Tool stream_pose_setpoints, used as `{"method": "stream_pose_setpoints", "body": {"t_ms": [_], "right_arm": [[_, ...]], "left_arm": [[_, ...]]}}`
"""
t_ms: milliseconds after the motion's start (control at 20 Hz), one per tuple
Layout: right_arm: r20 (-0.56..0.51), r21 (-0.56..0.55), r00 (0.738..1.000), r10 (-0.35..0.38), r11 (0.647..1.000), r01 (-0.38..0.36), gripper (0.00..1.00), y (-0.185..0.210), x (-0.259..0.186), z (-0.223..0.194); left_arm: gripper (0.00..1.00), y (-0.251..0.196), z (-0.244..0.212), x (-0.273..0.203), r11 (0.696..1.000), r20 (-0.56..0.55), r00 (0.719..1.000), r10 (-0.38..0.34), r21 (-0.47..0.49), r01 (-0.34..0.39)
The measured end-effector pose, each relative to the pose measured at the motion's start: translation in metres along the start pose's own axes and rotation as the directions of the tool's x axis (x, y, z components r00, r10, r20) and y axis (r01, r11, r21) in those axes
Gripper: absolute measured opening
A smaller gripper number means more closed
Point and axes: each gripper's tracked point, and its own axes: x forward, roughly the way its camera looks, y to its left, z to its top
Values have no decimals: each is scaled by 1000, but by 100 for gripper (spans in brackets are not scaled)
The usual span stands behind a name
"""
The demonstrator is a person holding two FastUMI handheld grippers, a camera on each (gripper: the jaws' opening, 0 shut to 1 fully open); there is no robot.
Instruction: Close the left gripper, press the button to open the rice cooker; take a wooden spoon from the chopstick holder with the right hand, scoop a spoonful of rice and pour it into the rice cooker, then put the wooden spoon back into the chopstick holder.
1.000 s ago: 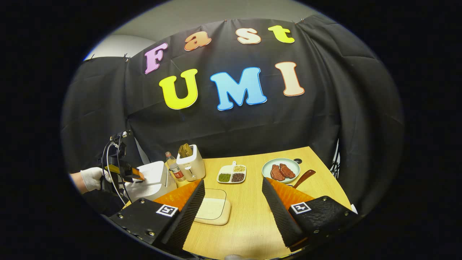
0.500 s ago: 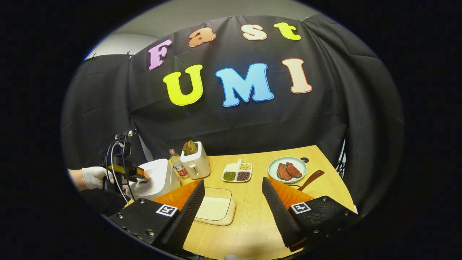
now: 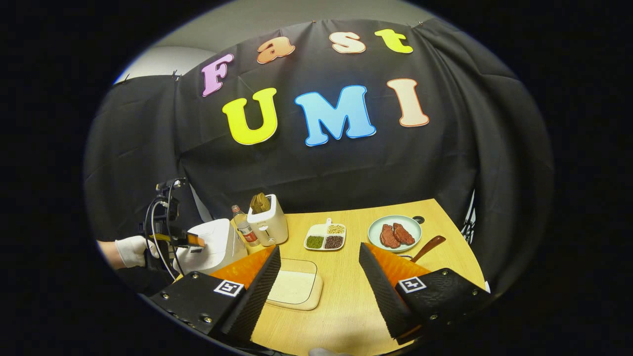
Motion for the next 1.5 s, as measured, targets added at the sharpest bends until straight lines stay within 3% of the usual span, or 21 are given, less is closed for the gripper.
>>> {"method": "stream_pose_setpoints", "body": {"t_ms": [100,200,400,600,800,950,1500], "right_arm": [[24,-15,1000,-5,1000,5,98,-1,-3,9],[51,-25,999,-9,1000,10,98,-1,-5,20],[137,-46,990,-25,998,31,98,-4,-15,60],[232,-80,971,-53,994,73,98,-10,-31,99],[282,-98,957,-67,990,98,97,-13,-50,115],[308,-135,944,-117,977,165,97,-31,-63,117],[310,-74,934,-179,975,212,98,-45,-82,104]], "left_arm": [[100,-6,31,-20,999,130,991,16,45,-22],[100,-20,63,-57,997,265,964,-5,79,-16],[100,-58,112,-167,992,516,854,-64,123,0],[100,-110,104,-263,985,630,758,-168,144,99],[100,-155,70,-313,969,631,737,-244,184,164],[100,-174,52,-328,957,627,723,-290,203,208],[99,-175,47,-346,946,633,703,-324,238,222]]}}
